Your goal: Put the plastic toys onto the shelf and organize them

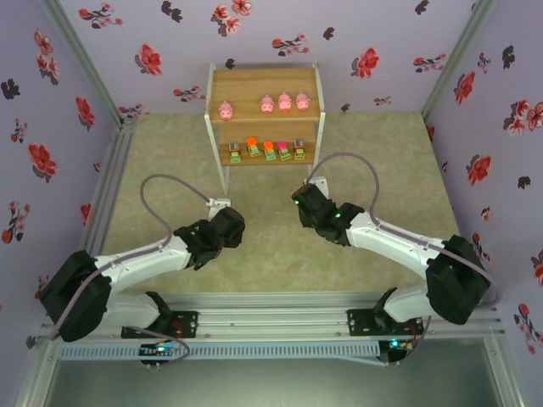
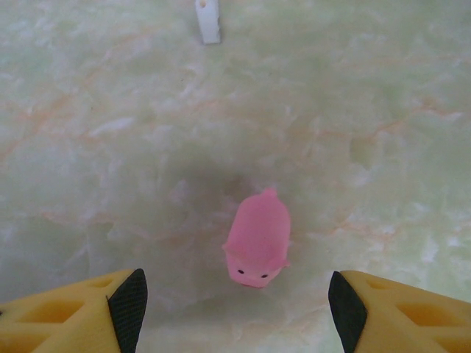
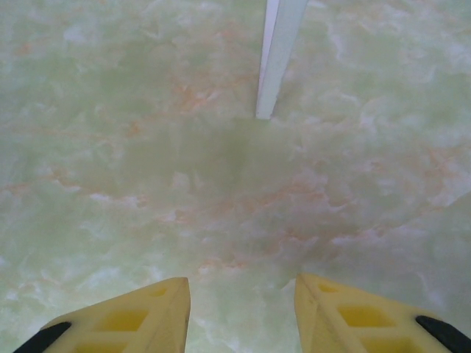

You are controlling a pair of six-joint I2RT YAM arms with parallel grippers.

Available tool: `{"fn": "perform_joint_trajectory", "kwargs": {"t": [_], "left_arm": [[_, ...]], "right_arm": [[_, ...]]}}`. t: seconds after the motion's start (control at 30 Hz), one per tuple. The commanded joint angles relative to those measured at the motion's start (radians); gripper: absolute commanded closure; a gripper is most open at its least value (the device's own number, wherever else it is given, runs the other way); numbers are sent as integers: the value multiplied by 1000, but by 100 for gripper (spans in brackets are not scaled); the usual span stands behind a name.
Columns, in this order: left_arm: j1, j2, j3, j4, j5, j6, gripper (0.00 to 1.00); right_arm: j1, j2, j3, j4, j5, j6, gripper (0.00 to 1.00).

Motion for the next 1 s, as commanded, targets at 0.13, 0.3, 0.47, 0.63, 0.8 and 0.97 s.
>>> {"fn": "perform_joint_trajectory", "kwargs": {"t": [0.13,0.3,0.47,0.63,0.8,0.97], "left_arm": [[-4,-4,-3,-15,8,-51,31],[-4,-21,-90,124,47,10,31],[-1,-29,-146,225,45,56,32],[6,14,-152,289,48,116,32],[19,59,-149,321,54,126,32],[34,86,-162,350,54,116,32]], "right_arm": [[-31,-59,-87,151,-36,-5,79],[-58,-74,-118,168,-62,9,79],[-62,-80,-125,171,-71,13,79],[-62,-69,-122,178,-87,12,79],[-62,-53,-114,177,-95,12,78],[-62,-56,-115,175,-95,11,78]]}}
